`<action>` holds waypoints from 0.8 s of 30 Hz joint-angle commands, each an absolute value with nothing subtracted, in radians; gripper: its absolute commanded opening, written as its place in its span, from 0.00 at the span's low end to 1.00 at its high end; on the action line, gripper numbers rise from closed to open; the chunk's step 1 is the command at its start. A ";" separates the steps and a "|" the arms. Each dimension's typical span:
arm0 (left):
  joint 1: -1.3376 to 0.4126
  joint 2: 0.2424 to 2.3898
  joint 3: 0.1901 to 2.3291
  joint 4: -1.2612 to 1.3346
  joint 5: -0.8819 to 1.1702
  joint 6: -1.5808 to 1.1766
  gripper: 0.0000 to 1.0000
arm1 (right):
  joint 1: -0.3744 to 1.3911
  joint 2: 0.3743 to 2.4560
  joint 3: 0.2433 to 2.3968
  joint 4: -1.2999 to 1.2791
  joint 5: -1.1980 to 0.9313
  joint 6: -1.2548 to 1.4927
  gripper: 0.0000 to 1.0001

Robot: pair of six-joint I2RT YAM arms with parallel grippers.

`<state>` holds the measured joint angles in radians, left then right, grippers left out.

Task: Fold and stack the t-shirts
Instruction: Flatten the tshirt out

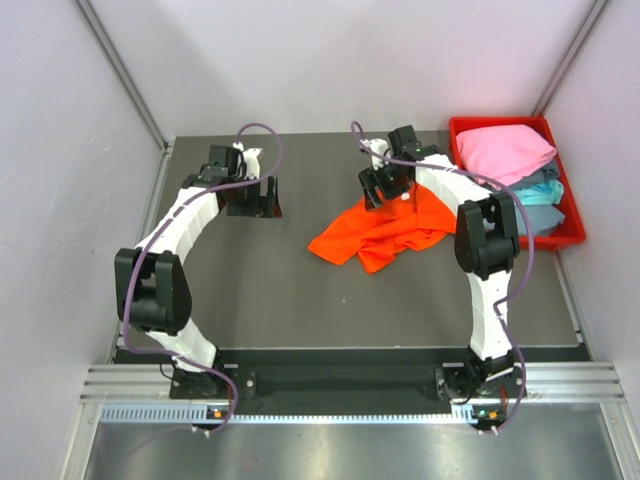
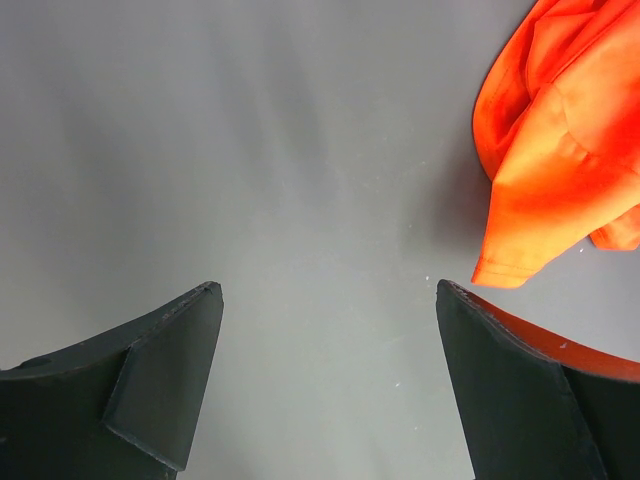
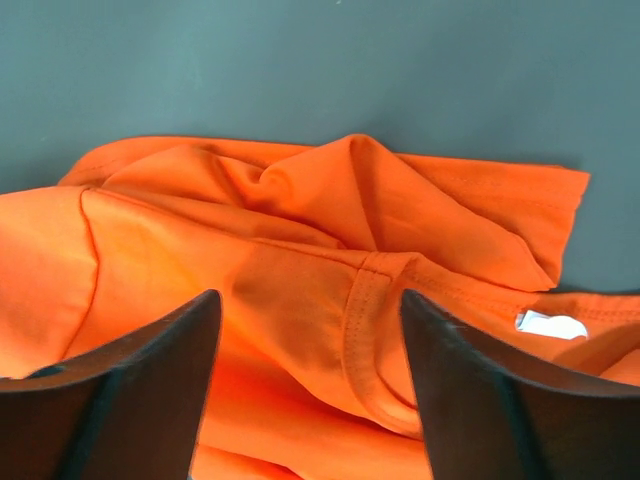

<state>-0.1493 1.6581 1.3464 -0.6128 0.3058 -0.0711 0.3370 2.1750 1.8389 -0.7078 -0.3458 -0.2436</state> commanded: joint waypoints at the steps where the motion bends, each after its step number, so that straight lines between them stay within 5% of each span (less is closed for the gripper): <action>1: -0.149 1.641 1.368 -0.595 0.324 -0.074 0.92 | 0.330 2.151 1.855 -0.670 -0.322 -0.258 0.70; 3: -0.149 1.640 1.367 -0.597 0.319 -0.072 0.92 | 0.327 2.161 1.861 -0.669 -0.325 -0.256 0.62; 7: -0.150 1.635 1.365 -0.601 0.311 -0.067 0.92 | 0.327 2.167 1.885 -0.666 -0.334 -0.253 0.30; 9: -0.149 1.634 1.362 -0.600 0.311 -0.066 0.92 | 0.327 2.168 1.894 -0.666 -0.331 -0.252 0.24; 12: -0.149 1.635 1.364 -0.598 0.314 -0.067 0.92 | 0.325 2.163 1.904 -0.663 -0.322 -0.252 0.24; 16: -0.149 1.640 1.368 -0.597 0.316 -0.069 0.92 | 0.325 2.158 1.887 -0.654 -0.281 -0.247 0.54; 24: -0.149 1.632 1.362 -0.606 0.311 -0.066 0.92 | 0.310 2.187 1.871 -0.646 -0.261 -0.244 0.56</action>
